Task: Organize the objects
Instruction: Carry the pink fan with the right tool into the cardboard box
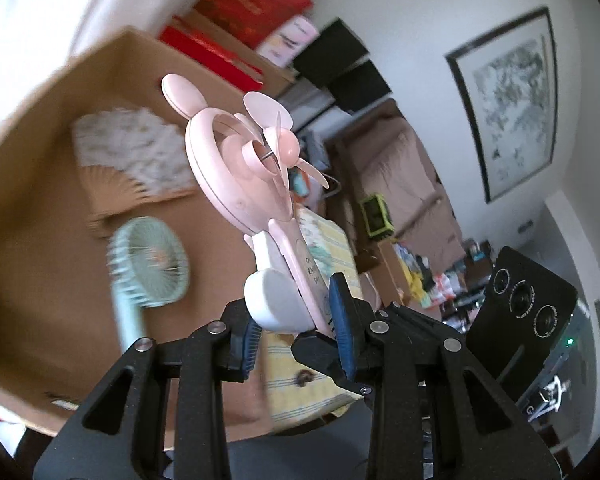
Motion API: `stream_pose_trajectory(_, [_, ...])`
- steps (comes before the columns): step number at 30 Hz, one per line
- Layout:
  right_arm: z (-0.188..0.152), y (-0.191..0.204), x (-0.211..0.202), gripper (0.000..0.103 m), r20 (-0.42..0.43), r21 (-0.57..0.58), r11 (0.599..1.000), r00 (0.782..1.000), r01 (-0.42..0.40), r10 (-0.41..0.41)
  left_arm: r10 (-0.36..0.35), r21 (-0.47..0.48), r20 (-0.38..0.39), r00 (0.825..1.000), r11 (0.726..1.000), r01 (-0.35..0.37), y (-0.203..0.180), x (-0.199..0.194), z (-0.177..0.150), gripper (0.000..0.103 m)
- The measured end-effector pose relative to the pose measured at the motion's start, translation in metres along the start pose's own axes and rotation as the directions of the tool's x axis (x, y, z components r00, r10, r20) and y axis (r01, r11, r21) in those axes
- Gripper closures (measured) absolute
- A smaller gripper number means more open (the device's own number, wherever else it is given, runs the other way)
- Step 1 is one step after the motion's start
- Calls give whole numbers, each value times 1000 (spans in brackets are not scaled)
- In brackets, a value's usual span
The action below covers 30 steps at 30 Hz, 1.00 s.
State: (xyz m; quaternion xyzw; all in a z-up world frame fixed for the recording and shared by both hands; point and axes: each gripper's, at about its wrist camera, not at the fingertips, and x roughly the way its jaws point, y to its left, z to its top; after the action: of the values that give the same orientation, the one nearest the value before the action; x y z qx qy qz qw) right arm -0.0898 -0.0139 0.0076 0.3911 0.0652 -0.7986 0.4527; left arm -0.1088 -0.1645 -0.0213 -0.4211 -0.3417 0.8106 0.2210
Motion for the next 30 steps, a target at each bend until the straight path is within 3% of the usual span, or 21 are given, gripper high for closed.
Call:
stream_pose_trajectory(6, [-1,25,45,67,-68,-5,997,995,-72,71,47,-72,14,999,996,-46,46,-20,-7,74])
stream_pose_trajectory(12, [-8,32,80,67,-147,24,992,981,-125,127,89,-112,-23,996,990,-91,77,-25,-13,74])
stream_pose_trajectory(14, [-11,33,88,68,-168,36,991,976,-132,136,115,-96,-18,993,989,-116,76,-25,-14,78])
stream_pose_trajectory(21, [-8,19,89,68,-187,120,974,959,-192,212,165,-63,-34,986,984,-166,71,-21,-15,76])
stream_pose_trajectory(27, [-12,16,97,68,-203,117,974,955,-194,214,258,-10,-41,965,966,-259,70,-22,-18,72])
stream_pose_trajectory(30, [-11,9,100,68,-204,137,968,950,-211,236,265,-15,-34,964,964,-266,71,-25,-20,70])
